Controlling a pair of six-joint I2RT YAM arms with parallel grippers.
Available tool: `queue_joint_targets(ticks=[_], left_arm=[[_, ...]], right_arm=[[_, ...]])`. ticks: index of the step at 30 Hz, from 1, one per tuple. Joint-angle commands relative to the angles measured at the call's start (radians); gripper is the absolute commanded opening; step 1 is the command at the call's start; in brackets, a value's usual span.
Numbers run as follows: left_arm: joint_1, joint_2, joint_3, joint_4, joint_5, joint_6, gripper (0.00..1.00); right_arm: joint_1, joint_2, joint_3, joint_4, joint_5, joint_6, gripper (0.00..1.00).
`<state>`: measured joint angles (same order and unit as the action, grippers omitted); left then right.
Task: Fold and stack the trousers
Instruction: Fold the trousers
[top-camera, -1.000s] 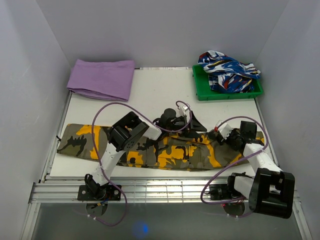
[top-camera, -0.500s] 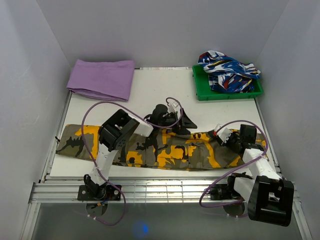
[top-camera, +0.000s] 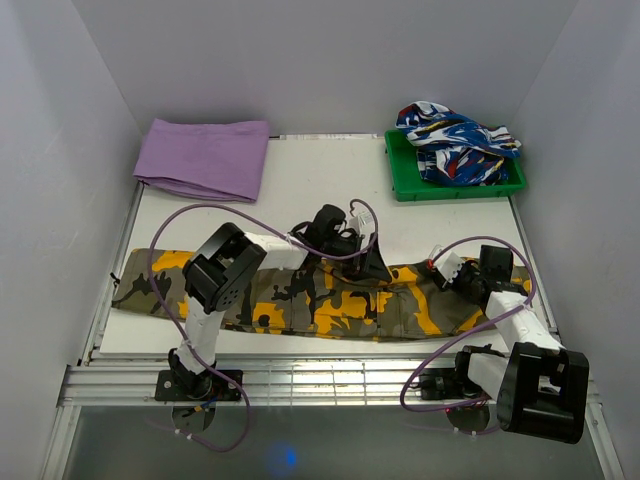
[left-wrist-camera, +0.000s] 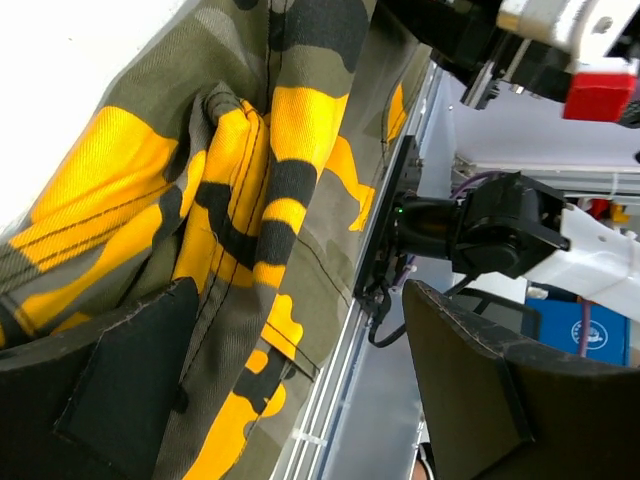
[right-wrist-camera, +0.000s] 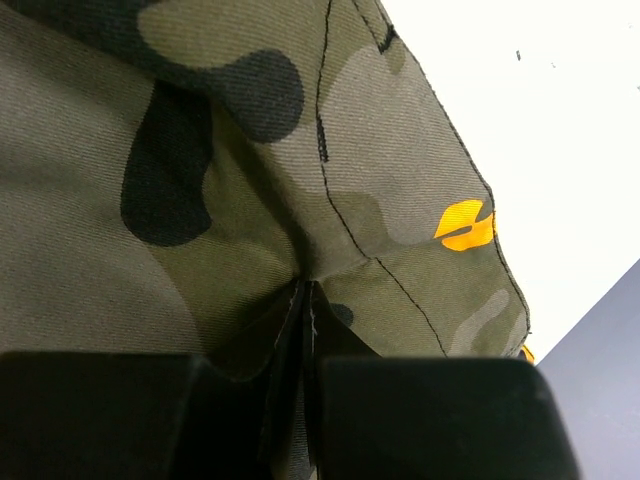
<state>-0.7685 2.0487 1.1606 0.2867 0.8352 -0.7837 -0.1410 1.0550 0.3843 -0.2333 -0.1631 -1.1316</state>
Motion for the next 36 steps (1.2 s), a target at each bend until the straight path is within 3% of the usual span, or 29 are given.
queue_joint_targets(ticks=[1,7,14,25,32,36], left_arm=[[-0.037,0.031,0.056,-0.104,-0.005,0.072,0.94],[-0.066,0.109,0.102,0.029,-0.118,-0.034,0.97],[-0.084,0.175,0.071,0.353,-0.194,-0.215,0.98],[-0.089,0.315,0.146,0.689,-0.174,-0.456,0.98],[-0.078,0.36,0.197,0.773,-0.202,-0.611,0.98],[-0.01,0.355,0.182,0.825,-0.235,-0.664,0.88]], right_arm=[[0.001,0.034,-0.013,-0.087,-0.007,0.02,0.08],[0.003,0.036,-0.025,-0.089,-0.012,0.012,0.08],[0.003,0.025,-0.041,-0.097,-0.013,0.006,0.08],[0.003,0.011,-0.067,-0.095,-0.016,0.013,0.08],[0.003,0.011,-0.065,-0.09,0.002,0.009,0.08],[0.001,-0.006,-0.07,-0.081,0.031,-0.014,0.08]])
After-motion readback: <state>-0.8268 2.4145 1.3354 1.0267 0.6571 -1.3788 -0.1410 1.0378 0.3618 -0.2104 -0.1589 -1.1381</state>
